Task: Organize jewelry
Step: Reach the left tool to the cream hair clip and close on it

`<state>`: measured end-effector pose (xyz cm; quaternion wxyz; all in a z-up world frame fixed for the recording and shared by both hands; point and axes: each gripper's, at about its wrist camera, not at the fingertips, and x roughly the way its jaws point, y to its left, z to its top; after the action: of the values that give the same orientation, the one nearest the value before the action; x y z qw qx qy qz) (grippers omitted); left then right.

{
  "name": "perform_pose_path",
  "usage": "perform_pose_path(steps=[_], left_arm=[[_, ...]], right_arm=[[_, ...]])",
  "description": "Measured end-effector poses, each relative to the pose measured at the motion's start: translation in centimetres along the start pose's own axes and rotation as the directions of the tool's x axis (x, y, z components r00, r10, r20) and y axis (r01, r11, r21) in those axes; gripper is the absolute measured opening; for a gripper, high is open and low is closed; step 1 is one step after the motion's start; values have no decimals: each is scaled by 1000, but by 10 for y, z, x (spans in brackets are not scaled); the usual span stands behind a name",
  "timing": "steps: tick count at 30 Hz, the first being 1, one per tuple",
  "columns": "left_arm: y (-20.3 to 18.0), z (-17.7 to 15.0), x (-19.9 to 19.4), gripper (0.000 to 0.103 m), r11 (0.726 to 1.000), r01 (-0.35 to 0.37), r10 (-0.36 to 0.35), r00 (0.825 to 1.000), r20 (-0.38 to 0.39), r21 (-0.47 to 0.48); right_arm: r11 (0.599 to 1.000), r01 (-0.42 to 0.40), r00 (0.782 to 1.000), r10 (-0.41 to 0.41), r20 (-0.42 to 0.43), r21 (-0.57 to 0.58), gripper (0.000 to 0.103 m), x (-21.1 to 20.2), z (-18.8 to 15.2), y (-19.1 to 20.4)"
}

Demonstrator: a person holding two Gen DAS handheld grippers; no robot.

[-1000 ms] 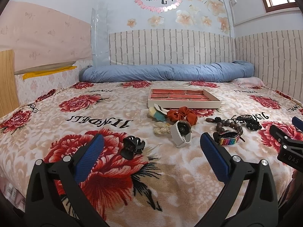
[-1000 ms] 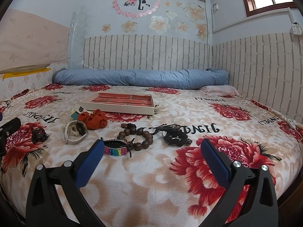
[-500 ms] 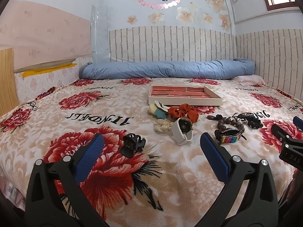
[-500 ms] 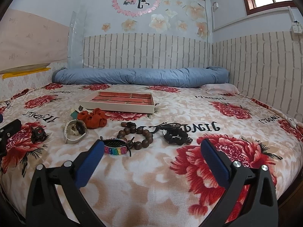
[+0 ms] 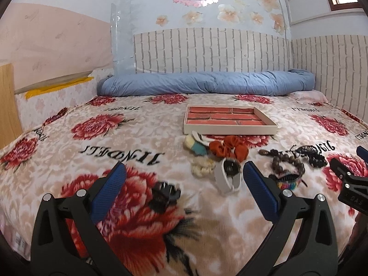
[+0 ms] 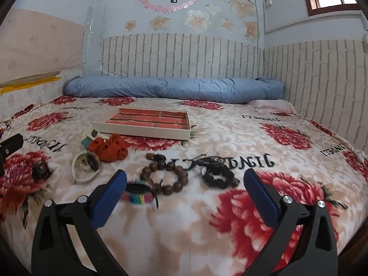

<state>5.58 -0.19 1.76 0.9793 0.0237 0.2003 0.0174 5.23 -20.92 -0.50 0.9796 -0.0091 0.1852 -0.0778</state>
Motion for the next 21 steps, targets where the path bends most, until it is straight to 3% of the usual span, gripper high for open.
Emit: perform_pose_path(steps=[8, 18, 21], left_arm=[[-2, 41, 56, 98, 999, 53, -52, 995, -85, 8], [9, 72, 137, 98, 1000, -4, 9, 979, -202, 29], [9, 78, 162, 98, 999, 14, -6, 970, -242, 33]], right_arm=[[1000, -16, 999, 15, -52, -21, 99, 58, 34, 7], [998, -68, 975, 70, -211, 19, 99, 137, 48, 6], [997, -71, 969, 72, -238, 12, 99, 154, 50, 9]])
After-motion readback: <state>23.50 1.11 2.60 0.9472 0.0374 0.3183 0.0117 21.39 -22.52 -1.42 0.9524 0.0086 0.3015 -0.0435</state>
